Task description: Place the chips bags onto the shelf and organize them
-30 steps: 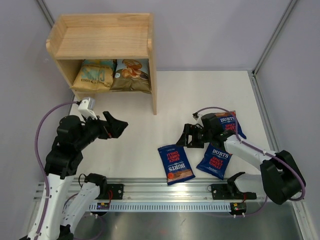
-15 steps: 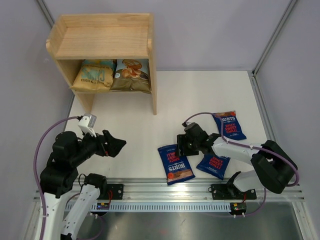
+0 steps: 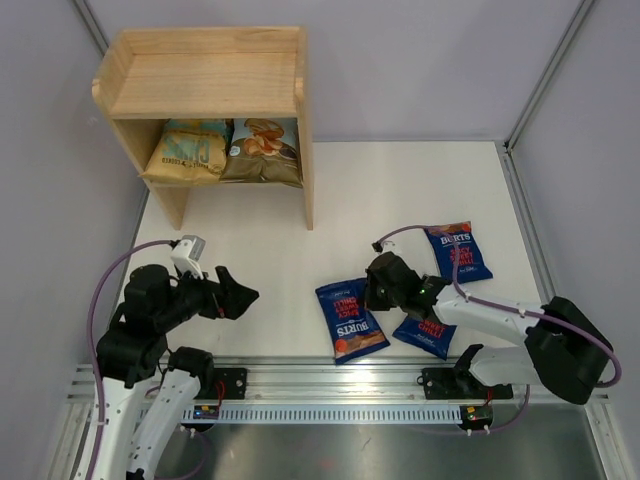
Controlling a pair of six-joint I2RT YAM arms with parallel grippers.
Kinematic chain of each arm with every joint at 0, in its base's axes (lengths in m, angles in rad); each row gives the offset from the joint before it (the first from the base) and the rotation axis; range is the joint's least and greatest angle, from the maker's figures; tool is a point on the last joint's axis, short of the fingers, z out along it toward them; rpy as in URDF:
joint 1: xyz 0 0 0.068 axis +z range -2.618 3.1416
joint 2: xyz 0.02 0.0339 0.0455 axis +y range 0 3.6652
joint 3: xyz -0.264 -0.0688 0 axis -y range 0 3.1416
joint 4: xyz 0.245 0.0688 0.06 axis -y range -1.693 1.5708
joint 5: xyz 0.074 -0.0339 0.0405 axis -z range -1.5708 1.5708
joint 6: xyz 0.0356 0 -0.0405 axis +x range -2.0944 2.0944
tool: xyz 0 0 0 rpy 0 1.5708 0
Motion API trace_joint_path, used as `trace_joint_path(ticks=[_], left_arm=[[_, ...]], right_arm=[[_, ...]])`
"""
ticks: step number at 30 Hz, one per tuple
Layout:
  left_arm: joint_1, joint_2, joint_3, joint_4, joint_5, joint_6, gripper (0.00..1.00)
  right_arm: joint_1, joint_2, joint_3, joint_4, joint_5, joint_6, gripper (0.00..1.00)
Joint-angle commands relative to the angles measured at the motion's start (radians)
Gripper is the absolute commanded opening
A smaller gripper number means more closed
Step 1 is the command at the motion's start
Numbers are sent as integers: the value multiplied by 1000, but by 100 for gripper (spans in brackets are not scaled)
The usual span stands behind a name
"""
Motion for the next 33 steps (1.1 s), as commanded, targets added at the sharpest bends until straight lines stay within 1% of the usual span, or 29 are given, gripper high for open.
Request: trace_joint_path(ticks=[1, 3, 6, 7, 9, 10, 12, 13, 14, 15, 17, 19, 20, 21, 26, 27, 29, 32, 33], left_arm=[[2, -4, -15, 81, 21, -65, 99], [2, -18, -27, 106, 4, -100, 99], [2, -32, -88, 199, 28, -176, 99], [2, -35, -134, 268, 60, -205, 99], [2, -50, -172, 334, 80, -234, 99], [0, -59, -200, 419, 100, -264, 99], [-4, -88, -277, 518, 131, -303, 99], [-6, -130, -306, 652, 134, -358, 99], [-10, -157, -368, 713, 129, -389, 99], [-17, -185, -399, 832, 123, -413, 99], [-24, -260, -471, 943, 85, -464, 99], [-26, -315, -510, 995, 74, -493, 99], [-26, -326, -524, 1014, 70, -501, 99], [-27, -331, -551, 1061, 74, -518, 99], [-37, -281, -621, 1212, 93, -536, 99], [-47, -267, -631, 1283, 102, -539, 99], [-64, -231, -657, 1360, 108, -547, 99], [-124, -144, -660, 1463, 94, -516, 99], [-170, -91, -659, 1504, 82, -488, 99]], right_arm=[[7, -121, -7, 55, 108, 47, 0], [7, -158, -11, 67, 114, 59, 0], [7, -228, -8, 81, 123, 95, 0], [7, -260, -4, 84, 122, 101, 0], [7, -288, 16, 87, 123, 122, 0], [7, -311, 22, 90, 122, 125, 0], [7, -337, 45, 101, 111, 136, 0], [8, -342, 53, 107, 105, 139, 0], [7, -345, 62, 112, 97, 145, 0], [7, -356, 87, 109, 96, 144, 0], [7, -382, 104, 127, 92, 161, 0], [7, -399, 107, 141, 88, 179, 0], [7, -408, 113, 183, 86, 188, 0], [7, -423, 116, 191, 82, 207, 0], [7, -462, 122, 271, 59, 264, 0], [7, -474, 127, 271, 59, 274, 0], [7, -488, 131, 282, 62, 286, 0], [7, -521, 113, 308, 86, 331, 0], [5, -541, 107, 317, 102, 358, 0]])
